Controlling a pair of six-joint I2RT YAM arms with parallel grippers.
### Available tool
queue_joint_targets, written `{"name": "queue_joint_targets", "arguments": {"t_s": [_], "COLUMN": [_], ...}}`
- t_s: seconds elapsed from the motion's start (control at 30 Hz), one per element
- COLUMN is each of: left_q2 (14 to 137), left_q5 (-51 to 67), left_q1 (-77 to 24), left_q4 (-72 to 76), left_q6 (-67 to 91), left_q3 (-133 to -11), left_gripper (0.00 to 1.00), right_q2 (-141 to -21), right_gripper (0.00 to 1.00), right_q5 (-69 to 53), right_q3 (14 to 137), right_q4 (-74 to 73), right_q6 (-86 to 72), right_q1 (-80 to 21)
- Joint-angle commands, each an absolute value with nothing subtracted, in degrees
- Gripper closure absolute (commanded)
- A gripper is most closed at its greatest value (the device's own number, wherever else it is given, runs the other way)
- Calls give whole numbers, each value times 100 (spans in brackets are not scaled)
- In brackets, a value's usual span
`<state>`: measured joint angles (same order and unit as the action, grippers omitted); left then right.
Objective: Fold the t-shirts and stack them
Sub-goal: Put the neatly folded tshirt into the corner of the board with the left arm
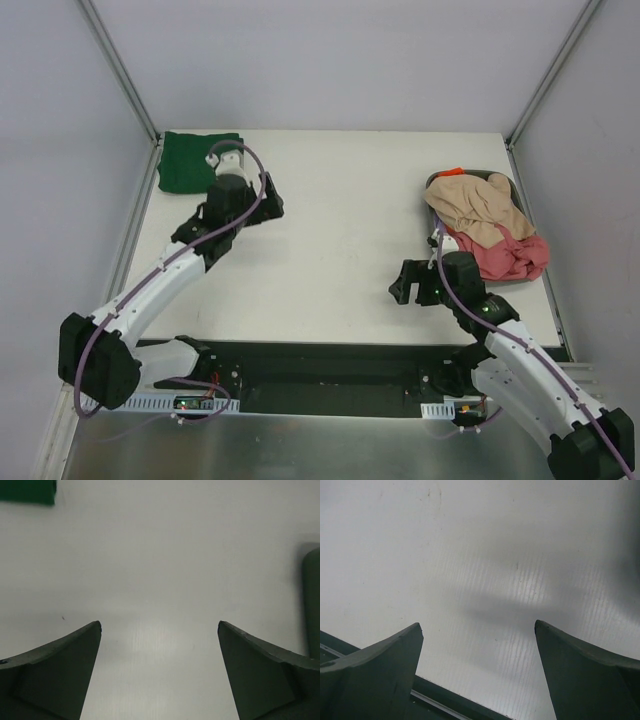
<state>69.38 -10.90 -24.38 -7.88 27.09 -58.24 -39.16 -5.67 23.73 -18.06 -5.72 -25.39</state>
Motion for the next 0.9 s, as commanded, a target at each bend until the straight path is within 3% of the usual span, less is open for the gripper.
{"name": "queue_joint_targets", "arguments": {"t_s": [0.0, 0.1, 0.37, 0.87], "left_q2": [6251, 5837, 4492, 4192], "left_q5": [-1800, -2670, -2794, -3120], "left_q1": [-3276, -3840, -4342, -4342], "left_q4": [-185, -263, -659, -993], "left_q6": [3497, 3455, 3973, 3085], "left_q3": [-4547, -3790, -2435, -2970], "left_gripper": [1, 1, 1, 1], "right_q2": [-3867, -3780, -3244, -2145], "right_gripper": [4, 4, 4, 4], "right_q5": [-774, -651, -290, -36], "right_q3": [2294, 2294, 1960, 1371], "right_q4": [-1494, -1547, -1381, -1133], "right_q6": [-571, -571, -747, -782], "right_q1": [-2505, -2505, -2505, -2505]}}
